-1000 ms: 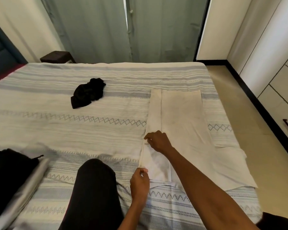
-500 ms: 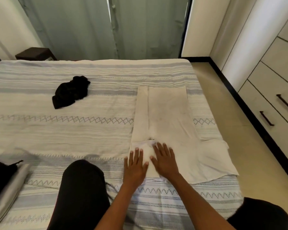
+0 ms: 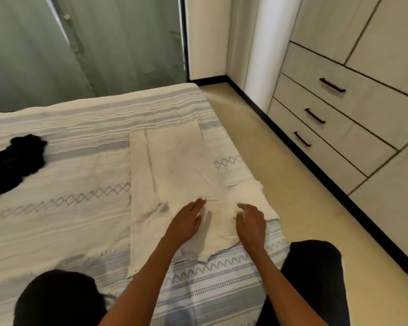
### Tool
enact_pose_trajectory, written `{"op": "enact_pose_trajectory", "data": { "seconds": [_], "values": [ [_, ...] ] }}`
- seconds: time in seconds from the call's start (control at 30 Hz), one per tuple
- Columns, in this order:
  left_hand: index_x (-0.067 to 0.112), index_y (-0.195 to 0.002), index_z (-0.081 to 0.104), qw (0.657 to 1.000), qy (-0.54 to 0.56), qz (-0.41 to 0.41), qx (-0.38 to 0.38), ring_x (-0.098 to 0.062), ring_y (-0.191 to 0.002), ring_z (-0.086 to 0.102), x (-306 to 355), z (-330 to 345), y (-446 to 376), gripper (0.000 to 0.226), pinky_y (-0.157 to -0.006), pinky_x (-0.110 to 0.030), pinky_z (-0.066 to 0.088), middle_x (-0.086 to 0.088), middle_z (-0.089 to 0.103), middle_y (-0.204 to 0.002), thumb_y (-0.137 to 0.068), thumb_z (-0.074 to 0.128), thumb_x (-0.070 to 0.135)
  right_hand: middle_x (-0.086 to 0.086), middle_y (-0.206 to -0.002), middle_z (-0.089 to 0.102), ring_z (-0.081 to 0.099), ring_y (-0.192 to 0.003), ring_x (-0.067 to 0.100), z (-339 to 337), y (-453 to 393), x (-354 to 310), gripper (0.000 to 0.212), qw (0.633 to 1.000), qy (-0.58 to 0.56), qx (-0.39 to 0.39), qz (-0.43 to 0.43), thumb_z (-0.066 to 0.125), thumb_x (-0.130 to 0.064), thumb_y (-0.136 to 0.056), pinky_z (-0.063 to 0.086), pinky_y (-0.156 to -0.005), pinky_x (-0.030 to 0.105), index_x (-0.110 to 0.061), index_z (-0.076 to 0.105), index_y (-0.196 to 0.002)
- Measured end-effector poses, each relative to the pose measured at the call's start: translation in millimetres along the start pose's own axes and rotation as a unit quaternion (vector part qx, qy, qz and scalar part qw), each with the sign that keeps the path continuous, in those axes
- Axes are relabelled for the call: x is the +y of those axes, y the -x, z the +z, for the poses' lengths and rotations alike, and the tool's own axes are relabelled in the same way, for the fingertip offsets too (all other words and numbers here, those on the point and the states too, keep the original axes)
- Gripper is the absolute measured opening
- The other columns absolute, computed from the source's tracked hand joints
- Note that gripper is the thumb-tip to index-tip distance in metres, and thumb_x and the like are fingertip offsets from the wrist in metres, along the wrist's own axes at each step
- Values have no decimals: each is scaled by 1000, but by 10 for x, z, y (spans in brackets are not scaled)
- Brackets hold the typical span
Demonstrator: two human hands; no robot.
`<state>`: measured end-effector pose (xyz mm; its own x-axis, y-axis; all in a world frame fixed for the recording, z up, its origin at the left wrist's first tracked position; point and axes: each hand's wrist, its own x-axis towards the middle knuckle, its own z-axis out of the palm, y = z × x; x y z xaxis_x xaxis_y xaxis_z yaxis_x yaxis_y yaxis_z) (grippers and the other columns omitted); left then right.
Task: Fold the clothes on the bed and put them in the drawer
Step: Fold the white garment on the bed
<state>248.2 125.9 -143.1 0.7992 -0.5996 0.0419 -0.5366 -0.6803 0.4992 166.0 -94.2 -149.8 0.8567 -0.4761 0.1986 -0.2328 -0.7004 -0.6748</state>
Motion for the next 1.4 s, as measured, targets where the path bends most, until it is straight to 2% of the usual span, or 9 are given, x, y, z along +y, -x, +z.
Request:
{"op": "enact_pose_trajectory", "data": {
  "seconds": [0.1, 0.23, 0.43, 0.67, 0.77, 0.9, 1.07, 1.23, 1.4],
  "values": [
    [19, -155, 27, 996, 10, 16, -82, -28, -140, 43, 134, -17, -473, 63, -114, -38, 37, -6, 28, -161, -95, 28, 37, -5, -105, 61, 60, -99, 22, -370, 74, 33, 26, 980, -95, -1, 174, 55, -14, -96, 45, -84, 32, -21, 63, -120],
    [25, -157, 24, 989, -70, 27, -128, -34, -128, 53, 325, 60, -1065, 57, -105, -44, 44, 2, 16, -165, -100, 34, 25, 8, -83, 71, 60, -62, 21, -522, 195, 258, 24, 862, -287, -36, 416, 60, -18, -93, 50, -60, 34, -11, 59, -116],
    [21, -151, 35, 982, -134, -3, -133, -35, -115, 59, 496, 184, -1514, 47, -93, -45, 49, -8, 36, -152, -104, 36, 21, 9, -65, 57, 40, -46, 15, -575, 255, 138, 13, 761, -435, -66, 477, 68, -11, -93, 30, -46, 24, -5, 58, -86],
    [12, -118, 62, 982, -130, -39, -128, -31, -112, 60, 650, -1, -1817, 32, -90, -39, 46, -11, 53, -124, -102, 46, 35, 5, -62, 49, 38, -44, 13, -460, 192, -55, 27, 788, -402, -48, 463, 67, 1, -85, 29, -40, 24, -15, 48, -72],
    [14, -86, 58, 984, -50, -50, -164, -25, -93, 59, 588, -206, -1857, 35, -77, -34, 42, -6, 58, -95, -99, 53, 46, 11, -78, 62, 56, -69, 24, -493, 181, -206, 6, 754, -456, -30, 472, 65, -4, -79, 46, -60, 32, -8, 61, -79],
    [20, -68, 49, 982, 92, -83, -145, -19, -76, 52, 456, -514, -1720, 36, -66, -30, 37, 2, 53, -74, -99, 56, 38, 8, -77, 50, 47, -75, 22, -403, 271, -454, 18, 805, -471, 1, 360, 62, -3, -77, 38, -67, 36, -14, 48, -73],
    [9, -80, 62, 962, 226, -128, -80, -19, -72, 52, 174, -815, -1371, 21, -69, -32, 39, -2, 57, -75, -92, 55, 25, 2, -71, 45, 42, -70, 19, -71, 560, -722, 23, 986, -164, -1, -35, 62, 1, -76, 33, -63, 36, -11, 43, -70],
    [16, -54, 50, 965, 192, -179, -25, -13, -61, 45, -404, -879, -865, 39, -64, -29, 36, 0, 47, -62, -88, 69, 22, -5, -91, 62, 55, -86, 21, 312, 998, -937, 32, 951, 115, -102, -267, 64, -13, -71, 44, -73, 36, -27, 67, -99],
    [31, -97, 75, 971, 11, -221, -87, -17, -123, 44, -895, -705, -445, 39, -104, -37, 37, 6, 58, -118, -81, 51, 58, -9, -87, 68, 62, -87, 21, 458, 1153, -964, 22, 935, 192, -185, -233, 62, -33, -78, 49, -77, 44, -36, 73, -97]
  ]
}}
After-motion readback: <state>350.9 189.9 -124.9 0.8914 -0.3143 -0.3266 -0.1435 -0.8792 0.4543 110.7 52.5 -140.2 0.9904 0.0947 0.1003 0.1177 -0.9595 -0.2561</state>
